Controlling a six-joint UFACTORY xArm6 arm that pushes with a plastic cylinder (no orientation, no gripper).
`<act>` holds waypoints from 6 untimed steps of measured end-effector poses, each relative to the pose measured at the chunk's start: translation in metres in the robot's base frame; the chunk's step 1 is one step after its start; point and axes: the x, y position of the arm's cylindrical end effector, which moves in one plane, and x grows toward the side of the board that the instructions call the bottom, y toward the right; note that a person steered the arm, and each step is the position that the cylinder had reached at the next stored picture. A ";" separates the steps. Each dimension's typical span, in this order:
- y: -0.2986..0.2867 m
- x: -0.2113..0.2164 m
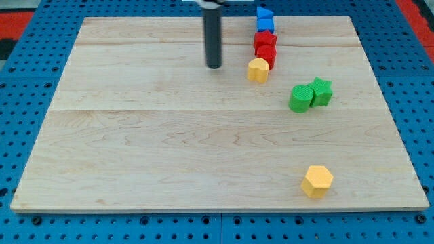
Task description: Push the yellow heart right a bit
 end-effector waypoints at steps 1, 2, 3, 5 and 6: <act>0.029 -0.003; 0.046 -0.002; 0.055 0.007; 0.049 0.012; 0.042 0.016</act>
